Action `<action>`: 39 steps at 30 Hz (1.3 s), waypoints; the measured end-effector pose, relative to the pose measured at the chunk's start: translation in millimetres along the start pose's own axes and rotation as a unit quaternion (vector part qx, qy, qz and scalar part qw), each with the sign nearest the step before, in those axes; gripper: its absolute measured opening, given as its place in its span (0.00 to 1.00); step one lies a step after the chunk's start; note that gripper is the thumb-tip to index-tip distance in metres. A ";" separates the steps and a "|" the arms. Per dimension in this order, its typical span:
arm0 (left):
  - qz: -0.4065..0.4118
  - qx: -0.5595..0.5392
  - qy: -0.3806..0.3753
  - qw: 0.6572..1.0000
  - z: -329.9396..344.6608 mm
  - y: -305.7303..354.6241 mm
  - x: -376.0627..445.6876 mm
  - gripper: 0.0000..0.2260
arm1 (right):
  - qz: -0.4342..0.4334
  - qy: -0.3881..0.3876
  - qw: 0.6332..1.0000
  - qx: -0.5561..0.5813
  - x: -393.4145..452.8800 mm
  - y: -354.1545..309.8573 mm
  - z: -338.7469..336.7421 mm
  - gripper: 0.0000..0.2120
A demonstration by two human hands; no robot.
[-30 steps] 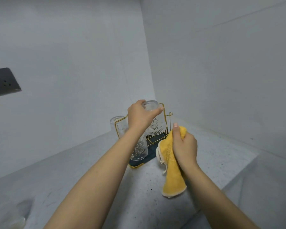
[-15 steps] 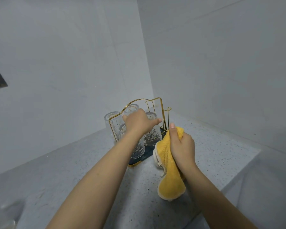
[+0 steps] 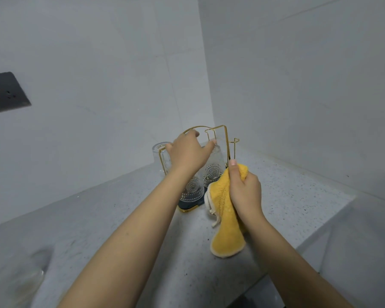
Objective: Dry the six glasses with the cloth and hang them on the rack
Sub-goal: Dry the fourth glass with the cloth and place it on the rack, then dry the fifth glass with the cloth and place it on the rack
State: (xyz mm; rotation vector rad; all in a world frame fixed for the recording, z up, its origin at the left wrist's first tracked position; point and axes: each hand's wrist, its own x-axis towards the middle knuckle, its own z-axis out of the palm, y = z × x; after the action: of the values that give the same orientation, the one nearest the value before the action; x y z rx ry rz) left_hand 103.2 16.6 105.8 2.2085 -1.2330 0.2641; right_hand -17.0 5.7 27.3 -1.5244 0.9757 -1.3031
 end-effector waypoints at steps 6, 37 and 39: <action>-0.037 -0.096 0.047 0.994 -45.7 -27.9 -57.3 0.17 | -0.033 -0.044 0.998 0.032 -37.7 -25.3 21.2 0.24; -0.233 0.217 0.174 0.932 -119.6 -276.8 -239.2 0.22 | -0.070 -0.291 0.954 -0.027 -227.1 -47.3 180.3 0.24; -0.238 0.198 0.189 0.932 -121.3 -279.8 -241.1 0.22 | -0.066 -0.296 0.952 -0.024 -231.8 -49.0 183.4 0.24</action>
State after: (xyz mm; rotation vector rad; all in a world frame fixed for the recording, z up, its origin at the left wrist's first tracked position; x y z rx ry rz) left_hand 215.0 369.5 -13.1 2.5505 -0.4385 0.7496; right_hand 132.9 262.9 -6.5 -1.8887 0.5252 -0.8206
